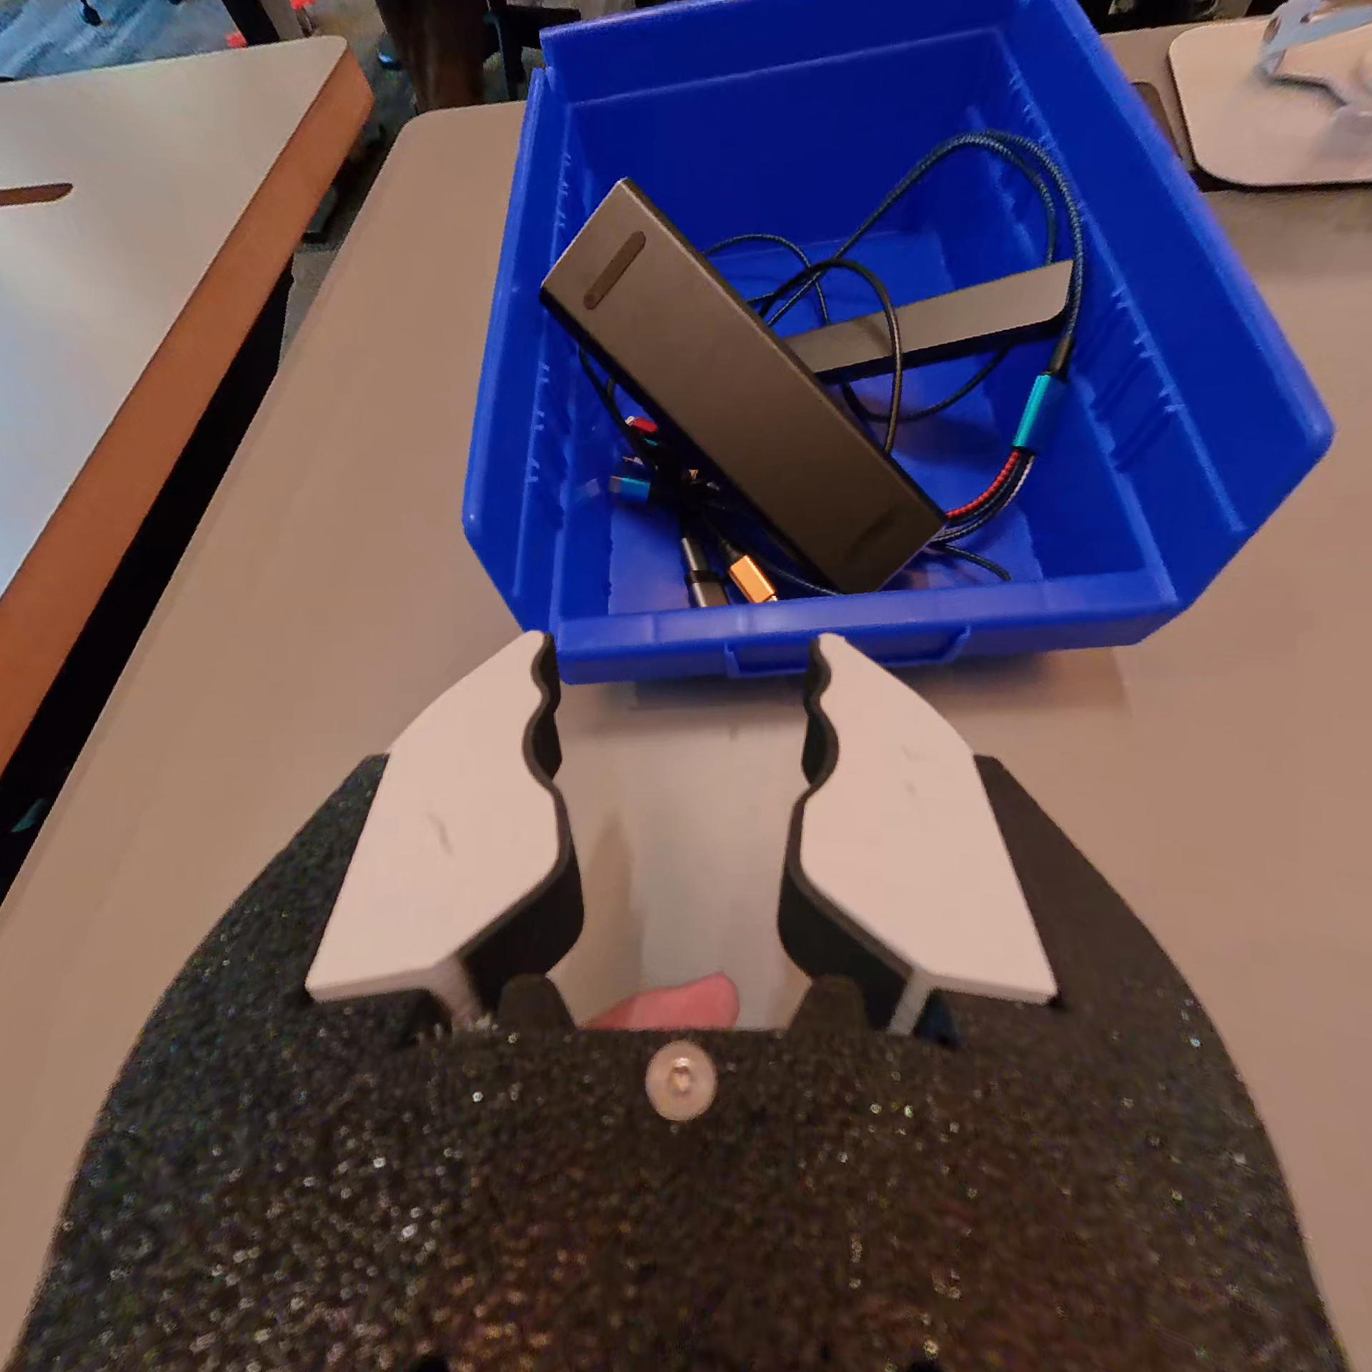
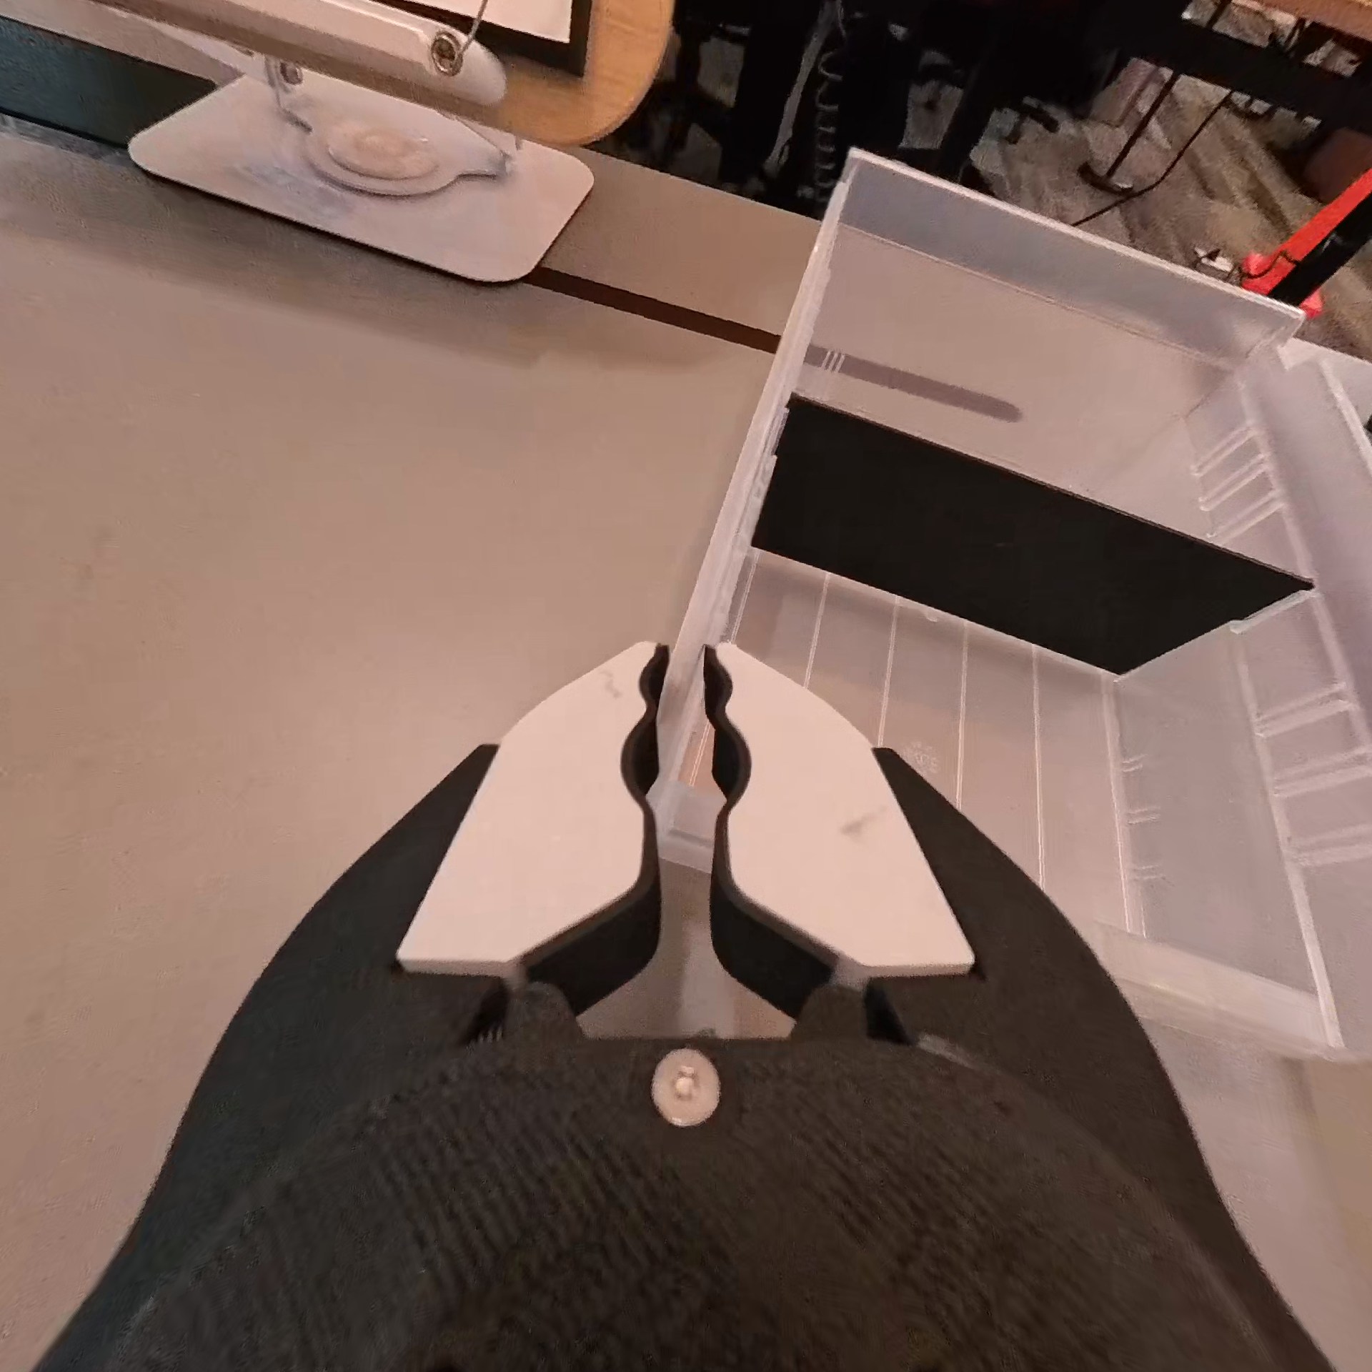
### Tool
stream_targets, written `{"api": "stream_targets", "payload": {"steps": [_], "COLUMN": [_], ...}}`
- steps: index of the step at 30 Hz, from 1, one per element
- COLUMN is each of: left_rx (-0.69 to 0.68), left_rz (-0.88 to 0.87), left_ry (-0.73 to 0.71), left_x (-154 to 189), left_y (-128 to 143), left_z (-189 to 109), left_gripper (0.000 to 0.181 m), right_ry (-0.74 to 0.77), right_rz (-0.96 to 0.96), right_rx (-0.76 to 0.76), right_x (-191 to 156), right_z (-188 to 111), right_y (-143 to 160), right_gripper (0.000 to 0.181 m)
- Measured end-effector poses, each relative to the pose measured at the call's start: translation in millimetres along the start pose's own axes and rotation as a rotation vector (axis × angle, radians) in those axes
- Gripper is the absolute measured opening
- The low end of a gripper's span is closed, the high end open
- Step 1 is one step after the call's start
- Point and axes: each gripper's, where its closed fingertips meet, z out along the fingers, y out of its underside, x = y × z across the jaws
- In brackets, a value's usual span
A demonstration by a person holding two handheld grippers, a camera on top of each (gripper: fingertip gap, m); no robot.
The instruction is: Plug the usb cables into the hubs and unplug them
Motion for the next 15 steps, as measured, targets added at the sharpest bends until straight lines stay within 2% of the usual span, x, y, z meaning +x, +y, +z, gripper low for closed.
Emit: {"api": "stream_targets", "payload": {"steps": [1,3,6,7,10,13,15], "left_rx": [0.001,0.016,0.012,-0.009,-0.117,-0.272,-0.400], "left_rz": [-0.005,0.000,0.016,0.016,-0.039,-0.130,-0.136], "left_ry": [0.006,0.016,0.064,0.077,0.177,0.304,0.266], "left_x": [1.5,5.2,13.9,15.7,30.6,53.4,50.5], "left_y": [-1.8,-9.3,-20.4,-22.3,-28.1,-35.2,-34.1], "left_z": [-0.9,-4.0,-7.3,-6.7,2.2,27.3,53.2], "left_gripper": [0.062,0.062,0.059,0.058,0.059,0.065,0.072], "right_ry": [-0.015,-0.065,-0.218,-0.279,-0.333,-0.394,-0.445], "right_rz": [0.003,0.045,0.149,0.152,0.090,0.020,-0.035], "right_rx": [0.002,0.025,0.114,0.125,0.159,0.166,0.146], "right_x": [-0.9,-7.8,-30.3,-40.7,-61.4,-89.8,-111.0], "right_z": [-1.0,-12.2,-37.3,-46.2,-63.6,-72.2,-73.5], "right_y": [-0.2,-2.8,-17.7,-20.5,-26.5,-29.9,-27.3], "right_gripper": [0.011,0.029,0.058,0.057,0.073,0.083,0.084]}}
